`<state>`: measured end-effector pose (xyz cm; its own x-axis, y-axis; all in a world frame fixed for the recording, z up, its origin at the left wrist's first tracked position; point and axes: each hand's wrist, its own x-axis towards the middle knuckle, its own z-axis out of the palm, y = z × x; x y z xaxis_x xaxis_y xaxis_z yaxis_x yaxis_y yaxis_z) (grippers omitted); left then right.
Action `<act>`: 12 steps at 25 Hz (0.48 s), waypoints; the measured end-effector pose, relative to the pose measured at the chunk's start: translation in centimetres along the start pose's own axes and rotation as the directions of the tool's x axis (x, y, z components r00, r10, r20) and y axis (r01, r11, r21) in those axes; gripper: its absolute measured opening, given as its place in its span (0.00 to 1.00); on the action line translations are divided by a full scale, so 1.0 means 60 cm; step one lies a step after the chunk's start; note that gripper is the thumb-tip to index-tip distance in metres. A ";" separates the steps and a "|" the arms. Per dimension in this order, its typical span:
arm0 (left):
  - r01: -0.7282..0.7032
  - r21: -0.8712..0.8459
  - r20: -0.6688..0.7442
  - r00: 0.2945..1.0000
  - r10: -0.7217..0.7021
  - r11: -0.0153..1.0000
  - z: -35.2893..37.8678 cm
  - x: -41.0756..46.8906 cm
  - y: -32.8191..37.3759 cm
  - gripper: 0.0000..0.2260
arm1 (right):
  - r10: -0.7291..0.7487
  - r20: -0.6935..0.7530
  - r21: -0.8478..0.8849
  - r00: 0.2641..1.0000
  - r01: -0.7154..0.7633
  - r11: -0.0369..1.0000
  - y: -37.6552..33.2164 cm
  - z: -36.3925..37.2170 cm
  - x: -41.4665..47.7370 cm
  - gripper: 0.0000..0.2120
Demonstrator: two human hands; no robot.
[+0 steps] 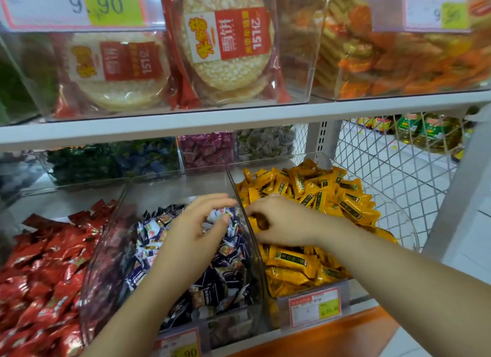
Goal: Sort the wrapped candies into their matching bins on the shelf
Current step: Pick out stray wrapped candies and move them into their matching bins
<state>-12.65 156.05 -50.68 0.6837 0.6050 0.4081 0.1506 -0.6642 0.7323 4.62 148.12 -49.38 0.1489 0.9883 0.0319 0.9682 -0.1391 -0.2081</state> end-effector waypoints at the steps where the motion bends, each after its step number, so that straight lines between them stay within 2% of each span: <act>1: -0.022 0.037 0.091 0.996 0.018 0.999 0.009 0.003 0.000 0.12 | -0.007 0.015 -0.068 1.000 0.008 0.998 -0.001 0.006 0.004 0.23; 3: -0.044 0.079 0.214 0.977 0.027 0.996 0.019 0.007 -0.004 0.14 | -0.023 0.001 -0.181 1.000 0.023 0.983 -0.002 0.002 0.010 0.19; 5: -0.046 0.071 0.238 0.971 0.028 0.996 0.021 0.011 -0.011 0.16 | -0.048 -0.010 -0.230 0.999 0.045 0.972 0.003 -0.012 0.010 0.14; 10: -0.075 0.079 0.261 0.964 0.052 0.994 0.017 0.012 -0.022 0.18 | -0.024 0.010 -0.077 1.000 0.025 0.997 0.031 -0.037 -0.024 0.12; 12: -0.068 0.064 0.264 0.963 0.049 0.996 0.019 0.011 -0.024 0.18 | -0.025 0.057 -0.085 0.998 0.030 0.996 0.036 -0.052 -0.050 0.12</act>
<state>-11.62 156.92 -52.09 0.8545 0.4342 0.2851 0.1491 -0.7307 0.6662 6.88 144.69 -46.88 0.1125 0.9935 -0.0187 0.9858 -0.1139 -0.1231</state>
